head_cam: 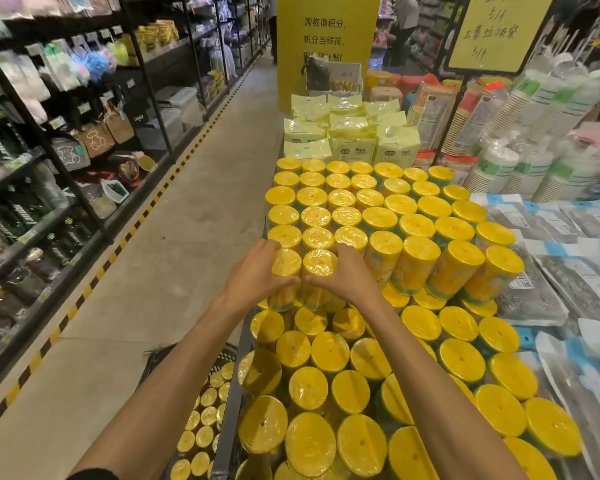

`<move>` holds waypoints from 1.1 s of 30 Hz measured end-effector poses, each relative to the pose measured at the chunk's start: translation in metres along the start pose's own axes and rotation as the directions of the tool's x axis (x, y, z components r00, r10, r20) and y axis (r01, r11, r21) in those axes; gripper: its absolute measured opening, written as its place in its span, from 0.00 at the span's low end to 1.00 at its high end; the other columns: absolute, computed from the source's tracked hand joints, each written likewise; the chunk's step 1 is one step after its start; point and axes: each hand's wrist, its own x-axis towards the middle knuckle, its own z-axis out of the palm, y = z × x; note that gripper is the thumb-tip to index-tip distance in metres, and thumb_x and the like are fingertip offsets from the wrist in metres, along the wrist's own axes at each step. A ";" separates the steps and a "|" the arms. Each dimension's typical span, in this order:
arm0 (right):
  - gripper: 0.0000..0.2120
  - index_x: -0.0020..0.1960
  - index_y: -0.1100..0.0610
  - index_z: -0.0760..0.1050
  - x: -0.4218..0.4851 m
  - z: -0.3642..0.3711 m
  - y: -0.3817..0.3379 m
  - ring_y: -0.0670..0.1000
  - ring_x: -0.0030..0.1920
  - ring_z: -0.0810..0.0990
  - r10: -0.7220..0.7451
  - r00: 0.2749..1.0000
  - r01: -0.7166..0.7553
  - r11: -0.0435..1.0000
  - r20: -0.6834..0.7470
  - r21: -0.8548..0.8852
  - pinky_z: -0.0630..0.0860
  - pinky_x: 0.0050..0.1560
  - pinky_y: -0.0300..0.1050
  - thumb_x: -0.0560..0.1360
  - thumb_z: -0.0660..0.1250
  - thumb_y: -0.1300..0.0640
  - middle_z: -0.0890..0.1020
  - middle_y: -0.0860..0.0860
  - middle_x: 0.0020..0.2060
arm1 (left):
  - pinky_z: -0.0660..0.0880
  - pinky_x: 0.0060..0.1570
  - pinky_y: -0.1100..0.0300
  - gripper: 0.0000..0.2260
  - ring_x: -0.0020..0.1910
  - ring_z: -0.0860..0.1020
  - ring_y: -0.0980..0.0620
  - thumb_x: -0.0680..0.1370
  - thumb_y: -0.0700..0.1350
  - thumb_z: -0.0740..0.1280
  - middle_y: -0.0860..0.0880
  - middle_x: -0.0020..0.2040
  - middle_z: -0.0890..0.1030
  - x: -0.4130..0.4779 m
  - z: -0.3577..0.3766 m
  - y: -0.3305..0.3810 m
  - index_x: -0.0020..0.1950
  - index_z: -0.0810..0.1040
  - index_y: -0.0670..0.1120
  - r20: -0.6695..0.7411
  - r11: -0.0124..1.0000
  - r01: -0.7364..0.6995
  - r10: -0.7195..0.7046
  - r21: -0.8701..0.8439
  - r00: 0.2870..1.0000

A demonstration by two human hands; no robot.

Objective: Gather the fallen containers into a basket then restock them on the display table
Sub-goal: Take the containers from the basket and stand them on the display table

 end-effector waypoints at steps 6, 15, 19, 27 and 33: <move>0.41 0.72 0.57 0.66 -0.002 -0.005 -0.007 0.55 0.65 0.72 0.020 0.999 -0.016 0.993 0.035 -0.115 0.74 0.58 0.49 0.67 0.75 0.39 0.71 0.55 0.67 | 0.73 0.52 0.55 0.30 0.63 0.72 0.50 0.74 0.63 0.69 0.49 0.66 0.72 -0.004 -0.012 -0.006 0.70 0.68 0.50 0.039 0.998 -0.057 0.056 0.035 0.998; 0.39 0.72 0.55 0.65 -0.024 -0.010 -0.026 0.61 0.68 0.70 0.133 0.989 -0.100 0.919 0.061 -0.382 0.74 0.61 0.57 0.67 0.77 0.46 0.68 0.57 0.70 | 0.70 0.62 0.51 0.29 0.68 0.70 0.44 0.77 0.59 0.67 0.44 0.70 0.73 -0.019 -0.052 -0.058 0.74 0.67 0.46 0.134 0.977 -0.166 0.149 0.133 0.980; 0.40 0.74 0.57 0.61 -0.052 0.006 -0.046 0.60 0.66 0.72 0.211 0.976 -0.209 0.847 -0.051 -0.489 0.76 0.59 0.56 0.70 0.76 0.46 0.68 0.58 0.70 | 0.72 0.60 0.48 0.25 0.63 0.72 0.41 0.77 0.58 0.66 0.42 0.64 0.77 -0.023 -0.064 -0.084 0.68 0.71 0.46 0.218 0.939 -0.281 0.238 0.197 0.947; 0.28 0.69 0.56 0.68 -0.121 0.037 -0.101 0.61 0.66 0.70 0.336 0.938 -0.325 0.779 -0.081 -0.535 0.74 0.58 0.57 0.75 0.70 0.44 0.70 0.58 0.66 | 0.73 0.59 0.46 0.25 0.62 0.74 0.42 0.75 0.62 0.64 0.45 0.62 0.76 -0.041 -0.066 -0.130 0.67 0.71 0.50 0.381 0.796 -0.507 0.378 0.332 0.843; 0.26 0.69 0.58 0.68 -0.180 0.069 -0.131 0.62 0.68 0.67 0.443 0.894 -0.393 0.712 -0.062 -0.581 0.70 0.60 0.58 0.76 0.68 0.47 0.69 0.59 0.67 | 0.70 0.60 0.47 0.25 0.65 0.73 0.43 0.78 0.61 0.62 0.47 0.66 0.75 -0.063 -0.067 -0.146 0.71 0.69 0.51 0.403 0.724 -0.605 0.471 0.332 0.785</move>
